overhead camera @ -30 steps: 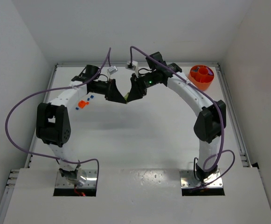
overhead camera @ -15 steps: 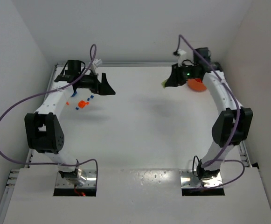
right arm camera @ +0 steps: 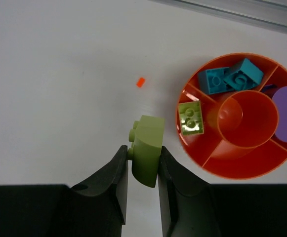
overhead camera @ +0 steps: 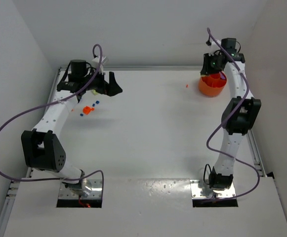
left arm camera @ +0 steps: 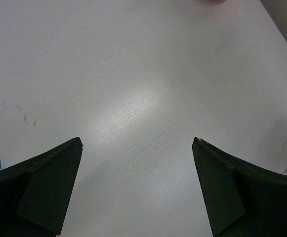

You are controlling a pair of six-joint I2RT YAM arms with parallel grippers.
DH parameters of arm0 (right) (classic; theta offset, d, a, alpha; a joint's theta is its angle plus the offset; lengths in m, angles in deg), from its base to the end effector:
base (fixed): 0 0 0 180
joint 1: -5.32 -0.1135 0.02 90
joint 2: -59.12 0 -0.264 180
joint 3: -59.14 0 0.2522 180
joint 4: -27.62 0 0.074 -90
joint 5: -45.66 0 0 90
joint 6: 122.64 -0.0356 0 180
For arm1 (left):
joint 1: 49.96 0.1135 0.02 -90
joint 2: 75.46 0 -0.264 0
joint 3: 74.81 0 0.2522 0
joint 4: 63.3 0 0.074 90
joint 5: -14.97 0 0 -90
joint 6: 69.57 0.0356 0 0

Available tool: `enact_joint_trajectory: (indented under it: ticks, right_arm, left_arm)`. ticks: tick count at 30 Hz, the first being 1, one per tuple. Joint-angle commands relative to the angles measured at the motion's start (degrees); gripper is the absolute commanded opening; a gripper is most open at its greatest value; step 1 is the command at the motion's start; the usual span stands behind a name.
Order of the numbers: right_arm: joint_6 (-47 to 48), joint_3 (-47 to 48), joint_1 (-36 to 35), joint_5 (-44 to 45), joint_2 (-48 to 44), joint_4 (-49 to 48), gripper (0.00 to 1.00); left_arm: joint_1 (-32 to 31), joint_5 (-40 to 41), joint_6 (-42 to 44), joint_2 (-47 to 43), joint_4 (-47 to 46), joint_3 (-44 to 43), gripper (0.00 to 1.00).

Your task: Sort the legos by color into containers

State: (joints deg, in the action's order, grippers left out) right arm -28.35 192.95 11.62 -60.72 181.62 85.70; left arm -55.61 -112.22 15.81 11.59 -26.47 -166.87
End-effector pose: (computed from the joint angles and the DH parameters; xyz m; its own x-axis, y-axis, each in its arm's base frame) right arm 0.4814 -0.0430 0.3068 -0.7157 0.0068 -0.6984 -0.1406 0.9781 0.1537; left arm 0.3408 -0.0553 0.3452 -0.5705 -0.0080 -0.8213 0.5454 0.7440 -0.3861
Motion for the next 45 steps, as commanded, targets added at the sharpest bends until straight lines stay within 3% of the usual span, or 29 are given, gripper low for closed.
enact_joint_trajectory:
  ticks: [1, 25, 33, 37, 45]
  right_arm:
    - [-1.22, 5.53, 0.37, 5.12, 3.96, 0.51, 0.06]
    - [0.36, 9.24, 0.37, 11.72, 10.12, -0.63, 0.07]
    - [-0.16, 9.77, 0.37, 13.47, 10.13, -0.63, 0.17]
    - [-0.16, 9.77, 0.37, 14.54, 10.13, -1.16, 0.33]
    - [-0.16, 9.77, 0.37, 15.06, 7.68, -1.16, 0.4]
  left_arm:
    - [-0.24, -0.16, -1.62, 0.49, -2.06, -0.53, 1.0]
    - [-0.24, -1.75, -2.67, 2.6, -2.06, -1.68, 1.0]
    - [-0.24, -2.27, -2.67, 3.13, -2.06, -1.68, 1.0]
    - [-0.24, -1.14, -2.67, 3.13, -2.06, -1.68, 1.0]
    - [-0.24, 2.82, -1.89, 1.38, -2.06, -1.68, 1.0]
